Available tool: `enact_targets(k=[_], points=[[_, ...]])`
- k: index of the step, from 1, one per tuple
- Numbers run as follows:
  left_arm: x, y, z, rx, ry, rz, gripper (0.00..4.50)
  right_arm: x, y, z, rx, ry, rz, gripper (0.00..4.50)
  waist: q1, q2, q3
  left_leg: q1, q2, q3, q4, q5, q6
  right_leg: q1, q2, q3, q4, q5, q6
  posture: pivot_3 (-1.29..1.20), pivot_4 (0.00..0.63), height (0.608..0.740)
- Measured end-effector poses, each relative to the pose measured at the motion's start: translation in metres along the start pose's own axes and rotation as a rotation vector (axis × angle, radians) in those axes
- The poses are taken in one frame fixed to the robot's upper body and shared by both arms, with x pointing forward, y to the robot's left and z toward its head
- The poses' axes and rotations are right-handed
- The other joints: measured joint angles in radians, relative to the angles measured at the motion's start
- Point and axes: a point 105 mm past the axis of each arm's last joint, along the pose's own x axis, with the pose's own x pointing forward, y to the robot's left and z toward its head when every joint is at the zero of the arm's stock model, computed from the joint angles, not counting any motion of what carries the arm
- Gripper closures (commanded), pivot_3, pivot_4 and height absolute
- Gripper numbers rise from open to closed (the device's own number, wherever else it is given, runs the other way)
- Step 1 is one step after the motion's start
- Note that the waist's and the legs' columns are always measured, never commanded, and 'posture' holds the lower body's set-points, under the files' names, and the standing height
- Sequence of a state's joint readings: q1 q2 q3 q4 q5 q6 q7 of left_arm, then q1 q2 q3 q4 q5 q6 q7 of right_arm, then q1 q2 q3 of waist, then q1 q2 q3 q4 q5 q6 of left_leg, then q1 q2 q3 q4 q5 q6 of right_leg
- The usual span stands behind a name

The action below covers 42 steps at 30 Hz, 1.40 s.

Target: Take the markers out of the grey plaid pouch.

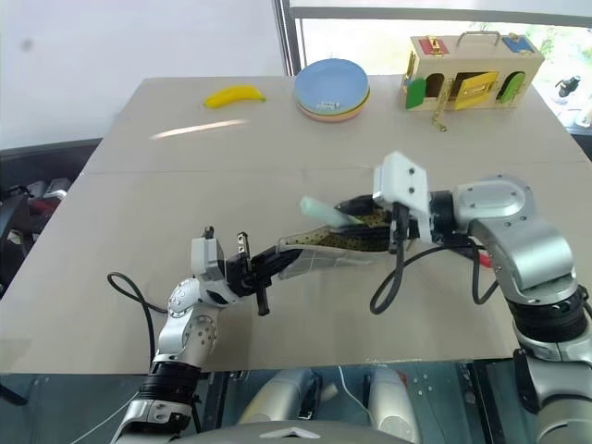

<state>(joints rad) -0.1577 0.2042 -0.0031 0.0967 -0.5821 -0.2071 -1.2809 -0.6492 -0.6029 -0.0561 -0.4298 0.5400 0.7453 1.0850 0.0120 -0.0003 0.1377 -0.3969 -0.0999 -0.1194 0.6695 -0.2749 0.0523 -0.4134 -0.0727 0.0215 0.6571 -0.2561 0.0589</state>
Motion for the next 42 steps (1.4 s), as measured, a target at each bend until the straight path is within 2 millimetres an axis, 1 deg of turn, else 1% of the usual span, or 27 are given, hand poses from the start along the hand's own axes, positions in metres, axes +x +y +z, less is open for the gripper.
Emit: enact_targets(k=[1,3,4,6,8,9,10,11,12,13,14,15,16,18,21,23,25,27,29,31,32,37,39,40,41,42], points=[[0.001,0.001,0.002,0.005,-0.001,0.001,4.5,-0.006,-0.012,0.011,-0.005,-0.026,-0.061,3.65,0.0,0.0,0.0,0.0,0.0,0.0,0.0,0.0,0.0,0.0,0.0,0.0,0.0,0.0,0.0,0.0,0.15,0.74],[0.001,0.002,0.004,0.014,0.002,0.007,4.5,-0.022,-0.029,0.02,0.006,-0.026,-0.161,3.65,0.004,0.0,0.0,0.0,0.0,-0.001,0.0,0.0,0.0,0.0,0.0,-0.001,-0.001,0.0,0.0,0.0,0.15,0.74],[0.001,0.002,0.006,0.026,0.01,0.003,4.5,-0.034,-0.036,0.017,0.053,0.013,-0.202,3.65,0.007,0.0,0.0,0.0,0.0,-0.001,0.0,0.0,0.0,0.0,0.0,-0.002,-0.001,0.0,0.0,0.0,0.15,0.74],[-0.001,0.005,0.008,0.048,0.037,-0.011,4.5,-0.052,-0.043,0.009,0.114,0.08,-0.261,3.65,0.006,0.0,0.0,-0.001,0.0,-0.001,0.0,0.0,0.0,0.0,-0.001,-0.002,-0.002,0.0,0.0,0.0,0.15,0.74],[0.0,0.011,0.014,0.092,0.06,-0.021,4.5,-0.074,-0.049,-0.011,0.147,0.204,-0.35,3.65,0.009,0.0,0.0,-0.001,0.0,-0.001,0.0,0.0,0.0,0.0,-0.001,-0.002,-0.002,0.0,0.0,0.0,0.15,0.74],[0.001,0.022,0.025,0.149,0.07,-0.008,4.5,-0.096,-0.055,-0.042,0.195,0.357,-0.437,3.65,0.008,0.0,0.0,-0.001,0.0,-0.001,0.0,0.0,0.0,0.0,-0.001,-0.002,-0.002,0.0,0.0,0.0,0.15,0.74],[0.001,0.028,0.031,0.179,0.071,0.009,4.5,-0.106,-0.057,-0.06,0.227,0.422,-0.48,3.65,0.002,0.0,0.0,-0.001,0.0,0.002,0.0,0.0,0.0,0.0,-0.001,0.0,-0.001,0.0,0.0,0.0,0.15,0.74],[0.001,0.03,0.033,0.19,0.071,0.015,4.5,-0.11,-0.057,-0.069,0.244,0.456,-0.495,3.65,-0.001,0.0,0.0,0.0,0.0,0.003,0.0,0.0,0.0,0.0,-0.001,0.002,0.0,0.0,0.0,0.0,0.15,0.74],[0.004,0.035,0.037,0.213,0.068,0.026,4.5,-0.119,-0.058,-0.089,0.251,0.54,-0.532,3.65,-0.005,0.0,0.0,0.001,0.0,0.004,-0.001,0.0,0.0,0.0,0.0,0.003,0.0,0.0,0.0,0.0,0.15,0.74],[0.006,0.037,0.04,0.229,0.064,0.03,4.5,-0.125,-0.058,-0.102,0.259,0.593,-0.551,3.65,-0.008,0.0,0.0,0.001,0.0,0.004,-0.001,0.0,0.0,0.0,0.0,0.003,0.0,0.0,0.0,0.0,0.15,0.74],[0.006,0.041,0.041,0.256,0.087,0.047,4.5,-0.134,-0.059,-0.118,0.249,0.665,-0.57,3.18,-0.012,0.001,0.0,0.001,0.0,0.004,-0.001,0.0,0.0,-0.001,0.0,0.003,0.001,0.0,0.0,0.0,0.15,0.74],[0.004,0.043,0.041,0.268,0.109,0.057,4.5,-0.137,-0.058,-0.125,0.247,0.692,-0.574,2.69,-0.014,0.001,0.0,0.001,0.001,0.004,-0.002,0.0,0.0,-0.001,0.001,0.003,0.001,0.0,0.0,0.0,0.15,0.74],[0.002,0.046,0.039,0.285,0.148,0.074,4.5,-0.142,-0.056,-0.133,0.25,0.721,-0.572,2.29,-0.017,0.001,0.0,0.001,0.001,0.005,-0.002,0.0,0.0,-0.001,0.001,0.004,0.001,0.0,0.0,0.0,0.15,0.74],[-0.003,0.049,0.038,0.296,0.172,0.106,4.5,-0.147,-0.055,-0.143,0.248,0.758,-0.566,1.45,-0.022,0.001,0.0,0.001,0.001,0.005,-0.002,0.0,0.0,-0.001,0.0,0.004,0.0,0.0,0.0,0.0,0.15,0.74],[-0.009,0.049,0.037,0.329,0.177,0.141,4.5,-0.157,-0.061,-0.148,0.202,0.79,-0.597,0.19,-0.02,0.001,0.0,0.001,0.001,0.005,-0.001,0.0,0.0,-0.001,0.0,0.004,0.0,0.0,0.0,0.0,0.15,0.74],[-0.014,0.053,0.041,0.375,0.179,0.174,4.5,-0.16,-0.062,-0.149,0.207,0.792,-0.607,0.19,-0.018,0.001,0.0,0.001,0.001,0.004,-0.001,0.0,0.0,-0.001,0.001,0.003,0.0,0.0,0.0,0.0,0.15,0.74],[-0.021,0.06,0.043,0.431,0.201,0.213,4.5,-0.158,-0.062,-0.145,0.205,0.772,-0.602,0.19,-0.017,0.001,0.0,0.001,0.001,0.004,-0.001,0.0,0.0,-0.001,0.001,0.004,0.0,0.0,0.0,0.0,0.15,0.74],[-0.028,0.069,0.042,0.492,0.229,0.259,4.5,-0.152,-0.063,-0.135,0.192,0.716,-0.601,0.19,-0.016,0.001,0.0,0.001,0.001,0.005,-0.001,0.0,0.0,-0.001,0.001,0.004,0.0,0.0,0.0,0.0,0.15,0.74],[-0.033,0.078,0.044,0.555,0.233,0.299,4.5,-0.142,-0.062,-0.124,0.175,0.66,-0.585,0.19,-0.014,0.001,0.0,0.0,0.001,0.004,-0.001,0.0,0.0,-0.001,0.001,0.003,0.0,0.0,0.0,0.0,0.15,0.74],[-0.036,0.083,0.047,0.605,0.232,0.314,4.5,-0.137,-0.059,-0.119,0.177,0.628,-0.572,0.19,-0.01,0.001,0.0,0.0,0.001,0.004,-0.001,0.0,0.0,-0.001,0.0,0.003,0.0,0.0,0.0,0.0,0.15,0.74],[-0.038,0.084,0.047,0.621,0.237,0.313,4.5,-0.136,-0.057,-0.118,0.18,0.624,-0.568,0.19,-0.008,0.001,0.0,0.0,0.001,0.004,-0.001,0.0,0.0,-0.001,0.0,0.003,0.0,0.0,0.0,0.0,0.15,0.74],[-0.066,0.089,0.043,0.689,0.334,0.309,4.5,-0.137,-0.042,-0.123,0.226,0.614,-0.561,0.19,0.0,0.001,0.0,0.0,0.0,0.004,-0.001,0.0,0.0,-0.001,0.0,0.003,0.0,0.0,0.0,0.0,0.15,0.74],[-0.072,0.087,0.04,0.691,0.357,0.303,3.79,-0.138,-0.037,-0.12,0.242,0.595,-0.561,0.14,0.001,0.001,0.0,0.0,0.0,0.004,-0.001,0.0,0.0,-0.001,0.0,0.003,0.0,0.0,0.0,0.0,0.15,0.74],[-0.075,0.086,0.038,0.689,0.372,0.306,3.52,-0.138,-0.035,-0.118,0.249,0.582,-0.56,0.14,0.001,0.001,0.0,0.0,0.0,0.003,-0.001,0.0,0.0,-0.001,0.0,0.003,0.0,0.0,0.0,0.0,0.15,0.74],[-0.078,0.086,0.037,0.686,0.38,0.313,2.98,-0.138,-0.032,-0.115,0.258,0.56,-0.558,0.14,0.002,0.001,0.0,0.0,0.0,0.003,-0.001,0.0,0.0,-0.001,0.0,0.003,0.0,0.0,0.0,0.0,0.15,0.74],[-0.08,0.086,0.036,0.681,0.384,0.322,2.66,-0.138,-0.028,-0.113,0.27,0.54,-0.554,0.14,0.002,0.001,0.0,0.0,0.0,0.003,-0.001,0.0,0.0,-0.001,0.0,0.002,0.0,0.0,0.0,0.0,0.15,0.74]])
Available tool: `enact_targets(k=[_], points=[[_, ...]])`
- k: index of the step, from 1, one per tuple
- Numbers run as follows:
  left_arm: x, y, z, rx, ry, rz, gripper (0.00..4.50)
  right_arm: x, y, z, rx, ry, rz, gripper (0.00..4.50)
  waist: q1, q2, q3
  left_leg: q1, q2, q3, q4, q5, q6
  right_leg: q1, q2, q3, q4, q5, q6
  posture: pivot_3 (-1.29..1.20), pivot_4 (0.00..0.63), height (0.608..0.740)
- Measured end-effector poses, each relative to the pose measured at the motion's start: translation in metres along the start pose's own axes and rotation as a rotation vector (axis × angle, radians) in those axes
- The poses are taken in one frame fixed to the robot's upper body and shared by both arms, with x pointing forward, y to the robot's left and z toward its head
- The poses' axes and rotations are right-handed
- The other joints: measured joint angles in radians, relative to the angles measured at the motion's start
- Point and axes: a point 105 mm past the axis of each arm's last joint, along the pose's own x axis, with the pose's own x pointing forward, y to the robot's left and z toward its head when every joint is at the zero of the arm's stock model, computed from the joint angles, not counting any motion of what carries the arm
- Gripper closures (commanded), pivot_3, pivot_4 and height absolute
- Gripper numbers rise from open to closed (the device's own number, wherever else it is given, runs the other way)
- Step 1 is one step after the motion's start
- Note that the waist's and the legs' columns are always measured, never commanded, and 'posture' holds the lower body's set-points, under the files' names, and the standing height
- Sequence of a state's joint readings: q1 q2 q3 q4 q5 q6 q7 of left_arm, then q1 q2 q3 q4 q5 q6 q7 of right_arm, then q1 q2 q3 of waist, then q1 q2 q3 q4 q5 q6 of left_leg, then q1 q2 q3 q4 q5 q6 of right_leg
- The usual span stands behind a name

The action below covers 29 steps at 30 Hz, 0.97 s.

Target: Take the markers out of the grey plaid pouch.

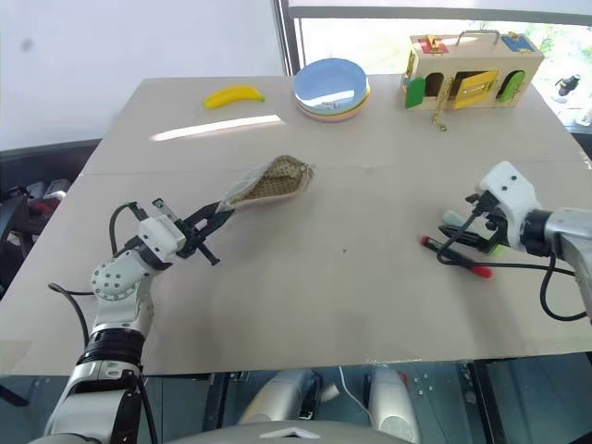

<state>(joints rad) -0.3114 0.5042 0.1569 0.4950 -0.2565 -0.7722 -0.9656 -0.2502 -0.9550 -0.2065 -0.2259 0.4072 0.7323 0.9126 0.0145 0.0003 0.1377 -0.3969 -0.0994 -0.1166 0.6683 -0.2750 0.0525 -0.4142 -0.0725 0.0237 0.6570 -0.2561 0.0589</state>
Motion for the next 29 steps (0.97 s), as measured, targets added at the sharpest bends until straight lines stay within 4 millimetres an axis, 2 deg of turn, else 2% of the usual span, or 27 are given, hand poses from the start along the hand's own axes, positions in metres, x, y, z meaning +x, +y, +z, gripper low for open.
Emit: enact_targets(k=[3,7,8,10,13,15,18,21,25,29], points=[[-0.012,-0.003,-0.009,0.039,0.096,-0.062,2.66,-0.008,0.025,-0.003,0.06,-0.047,0.081,0.14,0.0,0.0,0.0,0.0,0.0,-0.001,0.0,0.0,0.0,0.0,0.0,-0.001,0.0,0.0,0.0,0.0,0.15,0.74],[-0.031,-0.003,-0.021,0.051,0.219,-0.083,2.66,-0.019,0.054,-0.017,0.172,-0.045,0.165,0.14,-0.001,0.0,0.0,0.001,0.0,0.0,0.0,0.0,0.0,0.001,0.0,0.001,0.0,0.0,0.0,0.0,0.15,0.74],[-0.038,-0.004,-0.024,0.071,0.267,-0.085,2.66,-0.024,0.066,-0.021,0.207,-0.041,0.205,0.14,0.0,0.0,0.0,0.001,0.0,0.0,0.0,0.0,0.0,0.001,0.0,0.001,0.0,0.0,0.0,0.0,0.15,0.74],[-0.045,-0.005,-0.026,0.066,0.301,-0.077,2.66,-0.028,0.076,-0.028,0.249,-0.03,0.237,0.14,0.0,0.0,0.0,0.002,0.0,0.0,-0.001,0.0,0.001,0.002,0.0,0.0,0.0,0.0,0.0,0.0,0.15,0.74],[-0.055,-0.008,-0.024,-0.044,0.349,-0.041,2.66,-0.035,0.091,-0.046,0.334,-0.022,0.26,0.14,0.0,0.0,0.0,0.001,0.0,0.0,-0.001,-0.001,0.001,0.002,0.0,0.001,0.0,0.0,0.0,0.0,0.15,0.74],[-0.074,-0.024,-0.019,-0.234,0.406,-0.035,2.66,-0.042,0.103,-0.067,0.395,-0.023,0.255,0.14,-0.002,0.0,0.0,0.002,0.001,0.001,-0.001,-0.001,0.002,0.002,0.0,0.001,0.0,0.0,0.0,0.0,0.15,0.74],[-0.085,-0.043,-0.005,-0.358,0.4,-0.06,2.66,-0.046,0.104,-0.08,0.408,-0.037,0.228,0.14,-0.006,0.0,0.0,0.004,0.001,0.003,-0.001,-0.001,0.002,0.003,0.0,0.003,0.0,0.0,0.0,0.0,0.15,0.74],[-0.109,-0.067,0.011,-0.466,0.422,-0.122,2.66,-0.058,0.094,-0.109,0.351,0.018,0.149,0.14,0.0,0.001,0.001,0.016,0.002,0.004,-0.004,-0.006,0.006,0.013,-0.001,0.003,-0.002,-0.001,0.0,0.0,0.15,0.74],[-0.125,-0.07,0.013,-0.511,0.449,-0.114,2.66,-0.064,0.085,-0.12,0.313,0.01,0.133,0.14,0.002,0.002,0.001,0.019,0.003,0.003,-0.004,-0.007,0.003,0.019,0.0,0.001,-0.004,-0.003,-0.003,0.0,0.15,0.74],[-0.128,-0.068,0.016,-0.504,0.445,-0.121,2.66,-0.068,0.079,-0.124,0.299,-0.012,0.141,0.14,0.001,0.002,0.001,0.018,0.003,0.003,-0.003,-0.005,0.007,0.019,0.0,0.001,-0.006,-0.001,0.0,0.0,0.15,0.74]])
